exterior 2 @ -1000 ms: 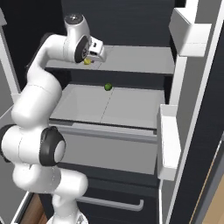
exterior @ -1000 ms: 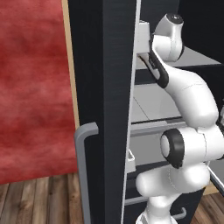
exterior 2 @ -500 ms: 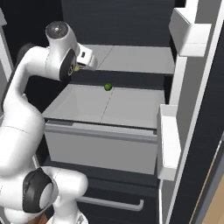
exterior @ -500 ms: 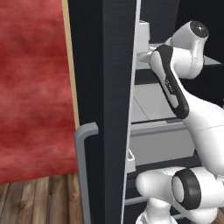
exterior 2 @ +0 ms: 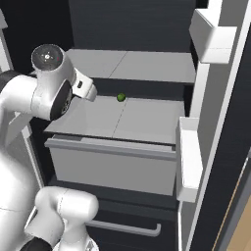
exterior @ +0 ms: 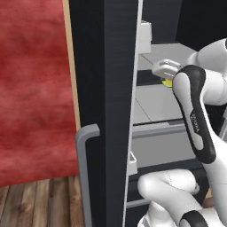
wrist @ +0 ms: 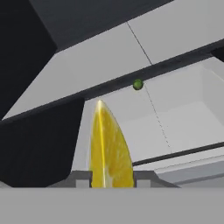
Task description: Take the lemon wedge from the fridge and place it on the plate with fish on the dining counter.
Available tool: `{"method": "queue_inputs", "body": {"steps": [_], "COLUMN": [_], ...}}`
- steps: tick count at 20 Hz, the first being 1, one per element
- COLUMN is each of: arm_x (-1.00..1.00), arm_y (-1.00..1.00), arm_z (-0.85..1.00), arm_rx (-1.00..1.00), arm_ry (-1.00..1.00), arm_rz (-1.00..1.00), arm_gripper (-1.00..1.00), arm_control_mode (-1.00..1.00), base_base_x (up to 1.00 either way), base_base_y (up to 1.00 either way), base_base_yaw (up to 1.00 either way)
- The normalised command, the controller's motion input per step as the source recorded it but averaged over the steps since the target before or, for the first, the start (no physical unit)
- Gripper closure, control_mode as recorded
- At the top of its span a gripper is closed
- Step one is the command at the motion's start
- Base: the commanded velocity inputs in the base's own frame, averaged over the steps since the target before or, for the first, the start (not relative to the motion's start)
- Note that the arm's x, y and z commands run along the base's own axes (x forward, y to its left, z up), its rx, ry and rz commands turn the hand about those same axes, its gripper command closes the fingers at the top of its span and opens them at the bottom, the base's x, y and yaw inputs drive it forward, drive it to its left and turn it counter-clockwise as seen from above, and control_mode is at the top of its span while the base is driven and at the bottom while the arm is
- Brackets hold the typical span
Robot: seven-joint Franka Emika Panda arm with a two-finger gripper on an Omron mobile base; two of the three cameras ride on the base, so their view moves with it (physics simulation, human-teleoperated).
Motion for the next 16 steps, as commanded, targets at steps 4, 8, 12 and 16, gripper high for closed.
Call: {"method": "queue_inputs", "body": {"steps": [4, 8, 12, 16], "arm_x": [-1.00, -0.64, -0.04, -0.46], "arm_y": [-0.01, -0.03, 0.00, 0.00], "arm_z": [-0.28, -0.16, 0.00, -0.04], "arm_rx": [-0.02, -0.11, 0.00, 0.00], "arm_ry": [-0.02, -0.06, 0.00, 0.02], "arm_rz": [-0.12, -0.08, -0.01, 0.00], "arm_gripper": [1.00, 1.00, 1.00, 1.00], "arm_control_mode": [-1.00, -1.00, -1.00, -1.00], "base_base_x": [0.00, 0.00, 0.00, 0.00], "base_base_y": [0.00, 0.00, 0.00, 0.00], "base_base_yaw": [0.00, 0.00, 0.00, 0.00]}}
